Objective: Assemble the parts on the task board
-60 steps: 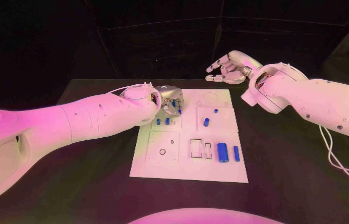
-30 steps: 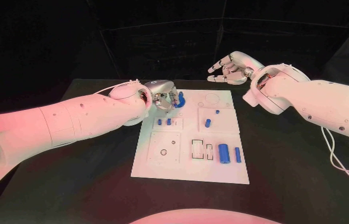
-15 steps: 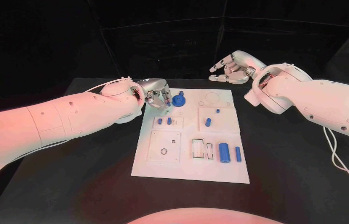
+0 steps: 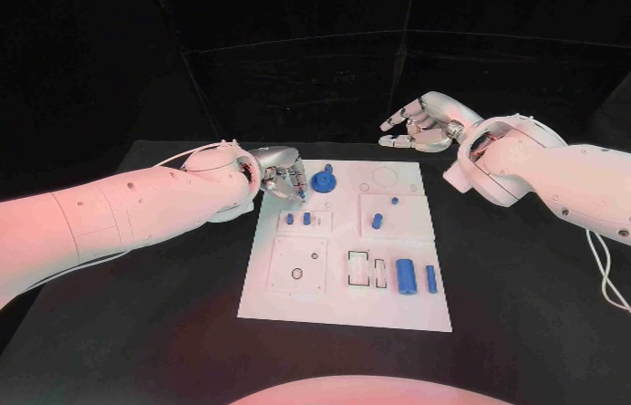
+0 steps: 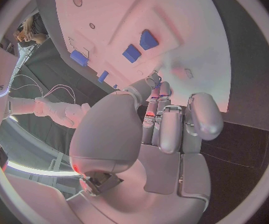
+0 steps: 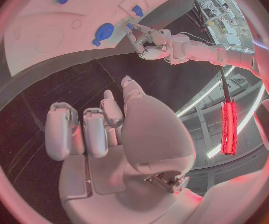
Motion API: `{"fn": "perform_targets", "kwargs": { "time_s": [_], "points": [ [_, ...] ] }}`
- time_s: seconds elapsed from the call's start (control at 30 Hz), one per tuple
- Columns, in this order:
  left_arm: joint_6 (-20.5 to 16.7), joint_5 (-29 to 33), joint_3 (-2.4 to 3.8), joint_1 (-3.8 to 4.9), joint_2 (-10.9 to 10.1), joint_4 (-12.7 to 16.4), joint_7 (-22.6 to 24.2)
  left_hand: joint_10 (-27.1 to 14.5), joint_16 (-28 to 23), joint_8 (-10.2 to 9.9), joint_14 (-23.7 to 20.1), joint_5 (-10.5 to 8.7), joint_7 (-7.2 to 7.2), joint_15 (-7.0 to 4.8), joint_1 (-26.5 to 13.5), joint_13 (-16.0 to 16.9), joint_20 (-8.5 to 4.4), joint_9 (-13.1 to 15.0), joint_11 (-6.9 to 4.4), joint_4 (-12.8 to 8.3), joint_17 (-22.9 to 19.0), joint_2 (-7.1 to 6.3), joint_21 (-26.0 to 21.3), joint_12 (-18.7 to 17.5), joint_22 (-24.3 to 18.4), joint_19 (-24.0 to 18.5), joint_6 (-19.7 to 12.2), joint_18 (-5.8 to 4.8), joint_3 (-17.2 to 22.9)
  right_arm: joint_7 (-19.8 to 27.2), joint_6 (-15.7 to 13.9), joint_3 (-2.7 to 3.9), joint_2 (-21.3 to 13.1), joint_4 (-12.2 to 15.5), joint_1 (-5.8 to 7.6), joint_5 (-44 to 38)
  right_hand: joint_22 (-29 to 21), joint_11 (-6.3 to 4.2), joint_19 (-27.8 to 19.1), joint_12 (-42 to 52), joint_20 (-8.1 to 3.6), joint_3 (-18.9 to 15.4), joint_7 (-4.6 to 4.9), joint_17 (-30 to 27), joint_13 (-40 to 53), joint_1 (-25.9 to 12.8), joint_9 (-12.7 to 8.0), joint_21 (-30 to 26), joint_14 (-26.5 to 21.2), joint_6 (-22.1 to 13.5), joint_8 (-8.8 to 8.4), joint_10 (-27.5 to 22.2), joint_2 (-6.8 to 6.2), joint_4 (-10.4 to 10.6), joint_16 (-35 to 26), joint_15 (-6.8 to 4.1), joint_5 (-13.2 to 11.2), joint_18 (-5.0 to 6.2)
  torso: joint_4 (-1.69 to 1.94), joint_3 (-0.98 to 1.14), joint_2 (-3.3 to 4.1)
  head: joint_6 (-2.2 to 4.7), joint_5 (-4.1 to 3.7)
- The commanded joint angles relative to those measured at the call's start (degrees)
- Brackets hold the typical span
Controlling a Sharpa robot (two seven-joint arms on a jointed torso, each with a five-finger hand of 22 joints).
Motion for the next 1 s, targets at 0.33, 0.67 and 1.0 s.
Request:
{"fn": "perform_targets", "kwargs": {
  "time_s": [0.33,0.67,1.0],
  "points": [
    [2.50,1.03,0.02,-0.17,0.60,-0.36,-0.50,0.38,0.00,-0.42,1.75,0.07,0.03,-0.25,-0.60,-0.11,-0.09,-0.07,0.01,0.21,-0.14,0.06,0.47,-0.42,0.23,0.21,0.36,-0.55,0.30,0.55,0.25,0.03,0.08,0.06,0.10,0.12,-0.03,-0.03,-0.29,-0.13,-0.17,0.02,-0.22,4.59,0.00,0.03,0.06,-0.19,3.53,-0.12,0.33,-0.30,0.43,0.23,-0.27,0.01,0.36,0.84,-0.03,0.00,0.05,-0.14,0.06],
    [2.68,1.23,0.00,-0.32,0.93,-0.57,-0.19,0.42,-0.05,-0.43,1.72,0.07,0.02,-0.25,-0.60,-0.12,-0.09,-0.07,-0.01,0.21,-0.23,0.10,0.54,-0.46,0.31,0.22,0.40,-0.57,0.35,0.55,0.25,0.03,0.14,0.02,0.10,0.12,-0.05,-0.03,-0.30,-0.17,-0.18,-0.02,-0.22,4.62,-0.03,0.01,0.06,-0.21,3.54,-0.13,0.33,-0.32,0.44,0.27,-0.25,0.01,0.33,0.85,-0.02,0.01,0.00,-0.23,0.03],
    [3.16,1.25,-0.05,-0.35,1.23,-0.94,-0.44,0.63,-0.08,-0.41,1.69,0.06,-0.02,-0.26,-0.62,-0.12,-0.09,-0.06,-0.06,0.18,-0.29,0.12,0.60,-0.49,0.37,0.22,0.56,-0.58,0.41,0.48,0.30,0.03,0.16,0.03,0.10,0.12,-0.05,-0.03,-0.30,-0.17,-0.18,-0.02,-0.22,4.62,-0.03,0.01,0.06,-0.21,3.54,-0.13,0.33,-0.32,0.44,0.27,-0.25,0.01,0.33,0.85,0.00,-0.01,0.02,-0.34,0.04]
  ]
}}
